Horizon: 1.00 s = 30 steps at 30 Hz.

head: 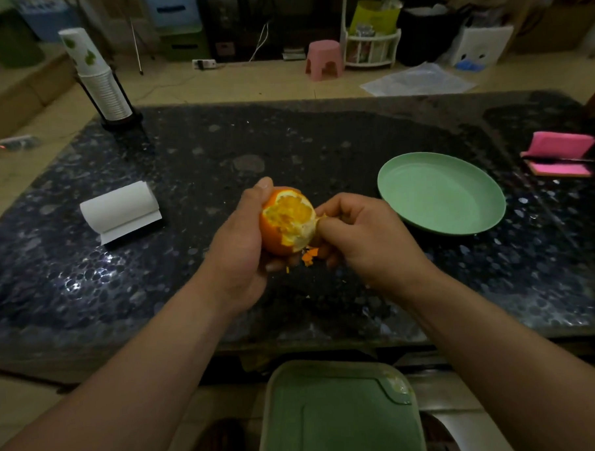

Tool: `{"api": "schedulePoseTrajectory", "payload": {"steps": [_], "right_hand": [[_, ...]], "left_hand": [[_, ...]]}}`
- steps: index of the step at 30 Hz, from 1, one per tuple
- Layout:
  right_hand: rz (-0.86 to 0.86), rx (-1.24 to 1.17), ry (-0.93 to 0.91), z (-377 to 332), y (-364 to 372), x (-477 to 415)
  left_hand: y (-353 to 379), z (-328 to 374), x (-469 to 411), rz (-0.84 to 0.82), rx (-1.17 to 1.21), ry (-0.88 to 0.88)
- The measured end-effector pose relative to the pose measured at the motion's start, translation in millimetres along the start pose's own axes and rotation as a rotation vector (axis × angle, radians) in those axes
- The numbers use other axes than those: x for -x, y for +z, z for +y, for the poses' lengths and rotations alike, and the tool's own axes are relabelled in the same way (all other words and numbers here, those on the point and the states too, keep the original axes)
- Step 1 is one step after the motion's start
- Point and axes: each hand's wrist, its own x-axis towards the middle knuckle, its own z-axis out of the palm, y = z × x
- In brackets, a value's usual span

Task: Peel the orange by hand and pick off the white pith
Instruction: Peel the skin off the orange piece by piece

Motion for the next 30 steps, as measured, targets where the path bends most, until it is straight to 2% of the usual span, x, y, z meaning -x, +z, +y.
{"api": "schedulePoseTrajectory", "payload": {"steps": [4,9,16,20,23,25,28,30], "right_hand": [[0.01,-0.199,0.062,-1,2,0],[0.035,-0.351,0.132,6,6,-5],[0.073,0.099,0.136,23,4,-13],[0.121,0.244,0.044,27,5,-20],[0.146,0.293,0.038,22,3,-16],[0.123,0.117,0.147,16,7,-8],[-0.101,-0.307,0.367,0,20,6],[-0.189,-0.415,0.367,-2,26,11]], "left_hand": [[0,3,-1,-0.097,0.184,-0.1],[-7,5,-3,-0.199,0.362,-0.108],[-11,-2,-10,-0.084,0.372,-0.225],[-10,-6,-11,0.018,0.362,-0.271],[-9,-8,-13,0.082,0.404,-0.228],[-10,-7,-15,0.097,0.42,-0.177],[-7,-4,-13,0.057,0.4,-0.133],[-4,-3,-9,0.022,0.385,-0.137]]}}
